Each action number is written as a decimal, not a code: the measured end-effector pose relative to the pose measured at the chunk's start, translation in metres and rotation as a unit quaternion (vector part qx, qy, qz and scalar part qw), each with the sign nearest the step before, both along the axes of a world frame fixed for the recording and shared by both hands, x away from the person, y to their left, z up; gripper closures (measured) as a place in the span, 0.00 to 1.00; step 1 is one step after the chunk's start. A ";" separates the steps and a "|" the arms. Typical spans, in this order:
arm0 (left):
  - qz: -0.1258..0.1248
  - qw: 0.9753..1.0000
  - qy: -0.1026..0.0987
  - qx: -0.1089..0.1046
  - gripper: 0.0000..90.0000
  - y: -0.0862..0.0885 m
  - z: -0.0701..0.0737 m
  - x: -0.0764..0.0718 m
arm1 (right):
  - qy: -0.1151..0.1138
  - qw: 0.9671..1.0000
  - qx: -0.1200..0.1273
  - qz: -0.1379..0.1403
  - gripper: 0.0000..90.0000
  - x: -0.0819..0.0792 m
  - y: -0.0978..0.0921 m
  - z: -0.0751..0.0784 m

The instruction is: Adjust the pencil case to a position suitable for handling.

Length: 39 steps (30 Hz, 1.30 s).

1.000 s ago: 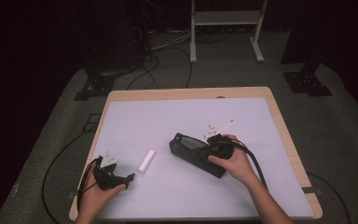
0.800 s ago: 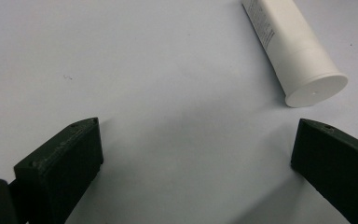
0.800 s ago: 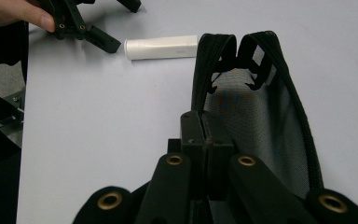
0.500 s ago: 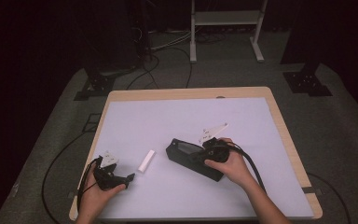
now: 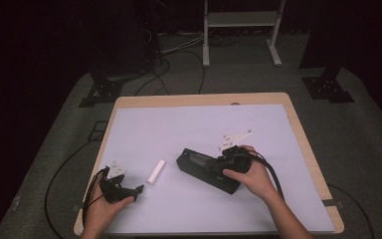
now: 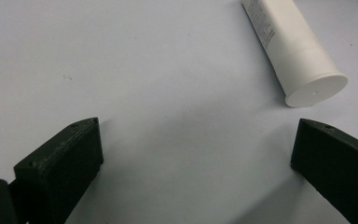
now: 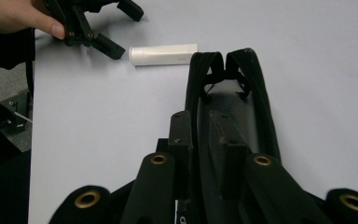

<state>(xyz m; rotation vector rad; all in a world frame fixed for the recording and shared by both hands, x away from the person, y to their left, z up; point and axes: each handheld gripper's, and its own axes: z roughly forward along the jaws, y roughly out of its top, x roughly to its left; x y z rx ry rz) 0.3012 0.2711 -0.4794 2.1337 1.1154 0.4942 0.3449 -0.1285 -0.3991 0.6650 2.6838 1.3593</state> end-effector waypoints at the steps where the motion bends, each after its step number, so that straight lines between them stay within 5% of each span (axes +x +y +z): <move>1: 0.000 1.000 0.000 0.000 0.01 0.000 0.000 0.000 | -0.002 1.000 0.001 -0.002 0.87 -0.001 -0.002 0.001; 20: 0.000 1.000 0.000 0.000 0.01 0.000 0.000 0.000 | -0.025 0.996 0.013 -0.079 0.72 -0.002 -0.056 0.013; 30: -0.001 1.000 0.001 0.001 0.01 0.000 0.000 0.000 | -0.047 0.988 -0.005 -0.146 0.52 0.001 -0.081 0.002; 39: -0.001 1.000 0.000 0.001 0.01 0.000 0.000 0.000 | -0.044 0.980 -0.023 -0.194 0.36 0.005 -0.105 -0.015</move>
